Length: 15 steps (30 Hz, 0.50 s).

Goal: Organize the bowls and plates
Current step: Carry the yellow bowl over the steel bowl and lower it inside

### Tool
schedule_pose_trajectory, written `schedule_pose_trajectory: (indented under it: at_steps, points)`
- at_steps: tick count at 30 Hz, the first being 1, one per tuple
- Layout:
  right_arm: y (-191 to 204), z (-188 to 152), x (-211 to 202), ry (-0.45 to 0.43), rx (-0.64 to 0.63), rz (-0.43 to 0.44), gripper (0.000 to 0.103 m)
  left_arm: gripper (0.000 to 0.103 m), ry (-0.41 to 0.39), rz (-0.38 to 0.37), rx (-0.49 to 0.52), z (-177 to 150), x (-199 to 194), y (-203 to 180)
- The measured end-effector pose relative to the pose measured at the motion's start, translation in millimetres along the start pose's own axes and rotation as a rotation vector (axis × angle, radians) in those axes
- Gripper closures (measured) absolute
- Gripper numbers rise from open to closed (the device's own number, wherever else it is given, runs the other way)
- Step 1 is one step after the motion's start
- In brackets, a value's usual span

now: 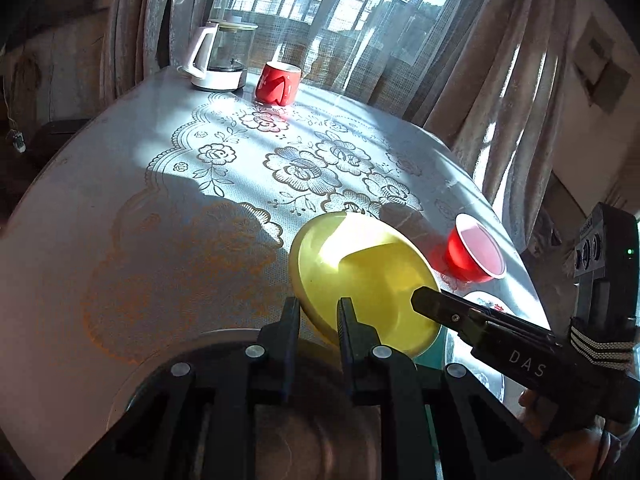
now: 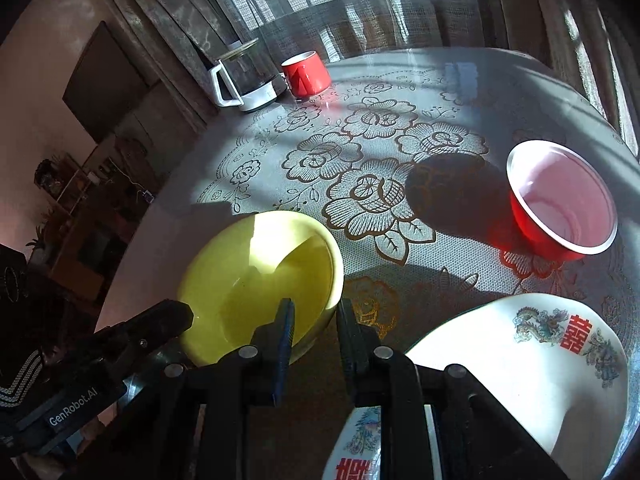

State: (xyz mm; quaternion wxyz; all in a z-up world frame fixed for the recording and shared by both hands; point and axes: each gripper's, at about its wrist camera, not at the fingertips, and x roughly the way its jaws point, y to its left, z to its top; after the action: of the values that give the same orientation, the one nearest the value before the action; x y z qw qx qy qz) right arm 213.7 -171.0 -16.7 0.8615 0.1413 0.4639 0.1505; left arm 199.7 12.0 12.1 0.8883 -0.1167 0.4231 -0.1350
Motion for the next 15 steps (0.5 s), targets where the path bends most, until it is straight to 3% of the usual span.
schedule_pose_trajectory:
  at_steps: [15]
  points:
    - [21, -27, -32, -0.057, -0.020, 0.067, 0.081, 0.085, -0.064, -0.027, -0.019, -28, -47, 5]
